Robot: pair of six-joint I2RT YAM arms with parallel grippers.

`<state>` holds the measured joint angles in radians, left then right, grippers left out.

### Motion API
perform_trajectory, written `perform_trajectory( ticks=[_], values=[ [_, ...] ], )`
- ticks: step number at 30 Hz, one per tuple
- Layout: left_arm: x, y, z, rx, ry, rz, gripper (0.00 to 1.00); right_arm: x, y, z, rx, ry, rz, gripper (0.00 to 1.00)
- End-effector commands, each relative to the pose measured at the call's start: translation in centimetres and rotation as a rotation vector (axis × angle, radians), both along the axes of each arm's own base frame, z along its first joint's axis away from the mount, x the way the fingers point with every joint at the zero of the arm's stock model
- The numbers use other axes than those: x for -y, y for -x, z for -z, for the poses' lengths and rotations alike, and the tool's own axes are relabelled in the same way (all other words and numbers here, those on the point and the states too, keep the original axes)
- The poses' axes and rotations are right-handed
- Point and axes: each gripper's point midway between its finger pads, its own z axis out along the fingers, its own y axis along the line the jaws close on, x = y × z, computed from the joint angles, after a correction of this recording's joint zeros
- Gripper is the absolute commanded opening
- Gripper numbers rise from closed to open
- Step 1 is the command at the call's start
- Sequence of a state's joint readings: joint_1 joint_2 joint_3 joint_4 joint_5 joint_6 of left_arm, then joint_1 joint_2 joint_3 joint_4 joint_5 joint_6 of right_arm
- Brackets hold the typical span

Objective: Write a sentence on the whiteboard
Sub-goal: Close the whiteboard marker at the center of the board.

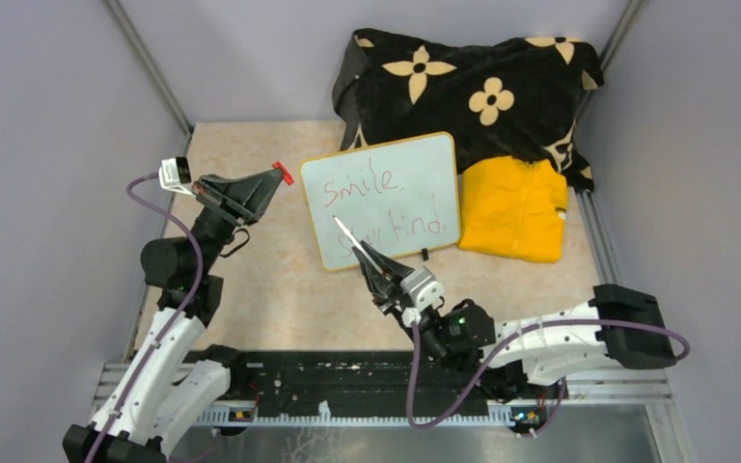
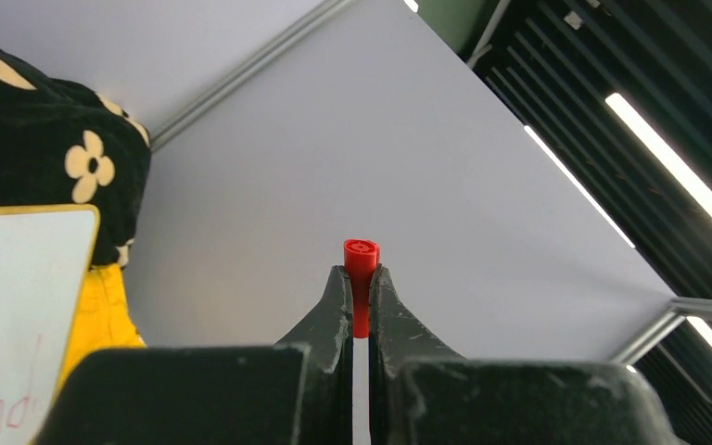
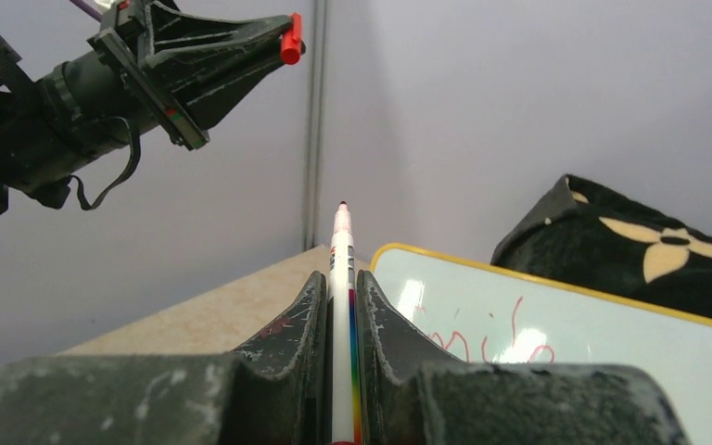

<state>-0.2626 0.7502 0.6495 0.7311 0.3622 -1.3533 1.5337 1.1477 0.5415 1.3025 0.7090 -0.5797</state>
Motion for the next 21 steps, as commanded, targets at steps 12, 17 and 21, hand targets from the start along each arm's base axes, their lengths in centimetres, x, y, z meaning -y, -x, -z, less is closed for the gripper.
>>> perform_trajectory(
  ticks=[12,17,21],
  values=[
    [0.0,3.0,1.0,-0.043,0.066,0.118,0.00,-2.0,2.5,-6.1,0.132,-0.190,-0.124,0.00],
    [-0.5,2.7,1.2,-0.064,0.111,0.109,0.00,-2.3,2.8,-6.5,0.151,-0.197,-0.141,0.00],
    [-0.6,2.3,1.2,-0.068,0.113,0.096,0.00,-2.9,3.2,-6.6,0.137,-0.196,-0.177,0.00]
  ],
)
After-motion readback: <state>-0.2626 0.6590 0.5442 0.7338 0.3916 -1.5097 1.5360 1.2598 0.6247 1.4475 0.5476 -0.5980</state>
